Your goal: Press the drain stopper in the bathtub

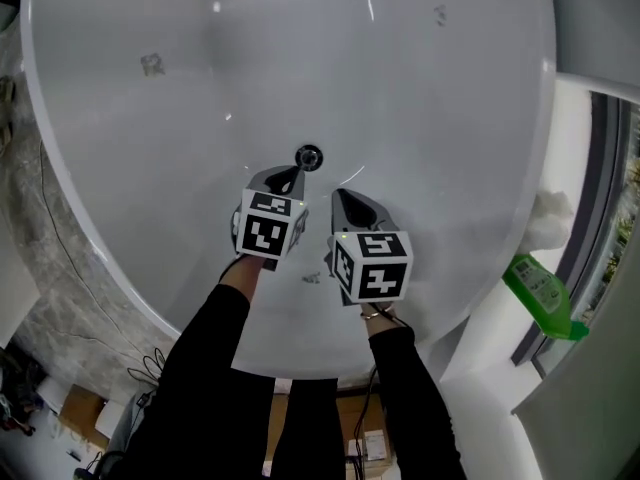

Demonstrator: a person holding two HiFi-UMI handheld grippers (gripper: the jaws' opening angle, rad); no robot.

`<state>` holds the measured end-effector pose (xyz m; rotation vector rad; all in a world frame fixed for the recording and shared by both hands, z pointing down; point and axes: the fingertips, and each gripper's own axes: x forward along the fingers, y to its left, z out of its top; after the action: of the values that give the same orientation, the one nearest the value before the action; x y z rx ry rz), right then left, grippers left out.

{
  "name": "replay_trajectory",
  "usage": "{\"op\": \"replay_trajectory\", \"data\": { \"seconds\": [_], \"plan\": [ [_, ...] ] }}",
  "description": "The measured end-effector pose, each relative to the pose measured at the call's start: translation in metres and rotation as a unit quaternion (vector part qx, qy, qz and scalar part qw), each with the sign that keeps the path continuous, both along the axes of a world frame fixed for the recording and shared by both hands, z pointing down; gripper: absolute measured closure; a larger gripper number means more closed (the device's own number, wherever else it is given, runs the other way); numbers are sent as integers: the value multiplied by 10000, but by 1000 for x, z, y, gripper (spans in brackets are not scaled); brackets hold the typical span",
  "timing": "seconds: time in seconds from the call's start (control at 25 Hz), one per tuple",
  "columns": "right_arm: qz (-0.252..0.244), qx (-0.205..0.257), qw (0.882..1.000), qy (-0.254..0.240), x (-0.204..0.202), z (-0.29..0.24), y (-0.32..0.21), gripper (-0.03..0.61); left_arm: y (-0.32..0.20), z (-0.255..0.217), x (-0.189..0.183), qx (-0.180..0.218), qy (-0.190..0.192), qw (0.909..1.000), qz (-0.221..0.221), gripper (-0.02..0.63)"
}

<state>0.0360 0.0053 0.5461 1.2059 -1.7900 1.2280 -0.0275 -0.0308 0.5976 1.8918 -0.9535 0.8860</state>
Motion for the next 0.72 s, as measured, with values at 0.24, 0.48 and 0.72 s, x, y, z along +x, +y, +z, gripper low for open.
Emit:
{"op": "replay_trajectory", "data": {
  "seconds": [0.24, 0.48, 0.72],
  "plan": [
    [-33, -193, 9998, 78, 0, 37, -3, 577, -4, 41, 0, -203, 4, 9997, -135, 609],
    [-8, -329, 9993, 168, 4, 67, -9, 577, -12, 72, -2, -333, 14, 9993, -189, 609],
    [33, -446, 9989, 145, 0, 88, -8, 577, -12, 92, 5, -417, 36, 9991, -98, 609]
  ]
}}
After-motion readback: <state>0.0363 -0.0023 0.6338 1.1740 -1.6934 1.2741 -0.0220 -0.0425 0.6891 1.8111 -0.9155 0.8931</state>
